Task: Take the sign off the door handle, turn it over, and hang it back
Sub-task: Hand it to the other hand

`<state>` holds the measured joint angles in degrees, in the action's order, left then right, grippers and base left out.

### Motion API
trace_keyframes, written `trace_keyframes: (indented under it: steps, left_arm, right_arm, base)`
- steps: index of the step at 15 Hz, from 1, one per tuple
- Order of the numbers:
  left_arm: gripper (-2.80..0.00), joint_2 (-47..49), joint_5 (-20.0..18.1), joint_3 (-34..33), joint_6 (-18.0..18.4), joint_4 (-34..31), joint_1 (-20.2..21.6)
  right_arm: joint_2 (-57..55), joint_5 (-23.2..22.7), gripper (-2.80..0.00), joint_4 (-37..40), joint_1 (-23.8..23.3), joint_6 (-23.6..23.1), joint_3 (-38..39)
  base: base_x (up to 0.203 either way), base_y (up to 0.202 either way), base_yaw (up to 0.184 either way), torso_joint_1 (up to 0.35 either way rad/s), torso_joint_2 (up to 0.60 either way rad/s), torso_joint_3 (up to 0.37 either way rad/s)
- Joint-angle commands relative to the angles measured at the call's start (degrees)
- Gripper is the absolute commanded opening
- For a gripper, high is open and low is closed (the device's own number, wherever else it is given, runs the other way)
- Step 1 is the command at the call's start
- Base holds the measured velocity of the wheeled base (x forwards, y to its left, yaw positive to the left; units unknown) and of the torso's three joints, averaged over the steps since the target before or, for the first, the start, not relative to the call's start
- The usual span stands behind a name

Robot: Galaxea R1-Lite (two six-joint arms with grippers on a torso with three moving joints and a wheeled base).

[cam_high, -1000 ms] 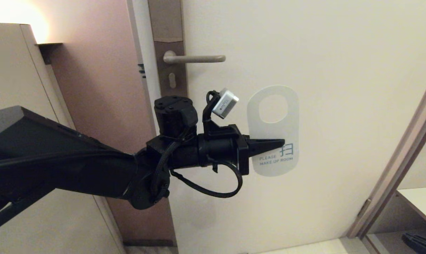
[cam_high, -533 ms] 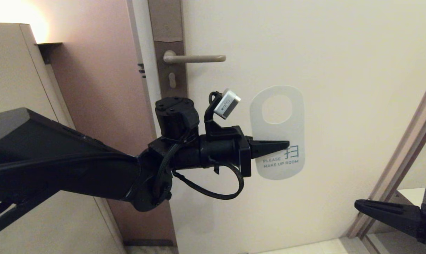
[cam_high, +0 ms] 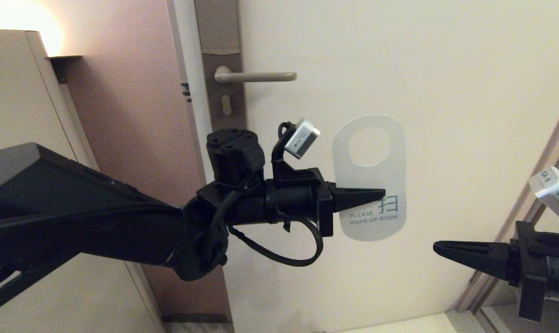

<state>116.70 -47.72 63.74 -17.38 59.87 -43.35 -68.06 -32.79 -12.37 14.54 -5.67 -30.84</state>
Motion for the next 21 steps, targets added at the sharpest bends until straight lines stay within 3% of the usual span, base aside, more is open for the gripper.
trace_keyframes:
  steps: [1,8,12,16,21]
  left_arm:
    - [-2.8,0.02,-0.27,-0.02,-0.11,0.33,-0.16]
    - [-2.8,0.55,-0.36,-0.11,-0.19,0.25,-0.16]
    - [-2.8,0.72,-2.47,-0.11,-1.25,0.34,-0.51]
    - [-2.8,2.16,-2.47,-0.11,-1.56,2.77,-0.53]
    - [-2.8,3.35,-2.47,-0.11,-6.19,8.36,-0.85]
  right_arm:
    - [-1.28,-0.54,0.0,-0.11,0.05,-0.04,-0.19]
    - [-2.62,-0.61,0.0,-0.11,-0.04,-0.21,-0.21]
    - [-3.3,-0.61,0.0,-0.11,-0.04,-0.4,-0.45]
    - [-4.72,-0.54,0.0,-0.11,-0.04,-3.1,-1.14]
    - [-7.94,-1.92,0.0,-0.11,1.23,-4.52,-5.14]
  base:
    - [0.0,0.0,0.0,0.0,0.0,0.0]
    - [0.0,0.0,0.0,0.0,0.0,0.0]
    - [0.0,0.0,0.0,0.0,0.0,0.0]
    - [0.0,0.0,0.0,0.0,0.0,0.0]
    - [0.0,0.0,0.0,0.0,0.0,0.0]
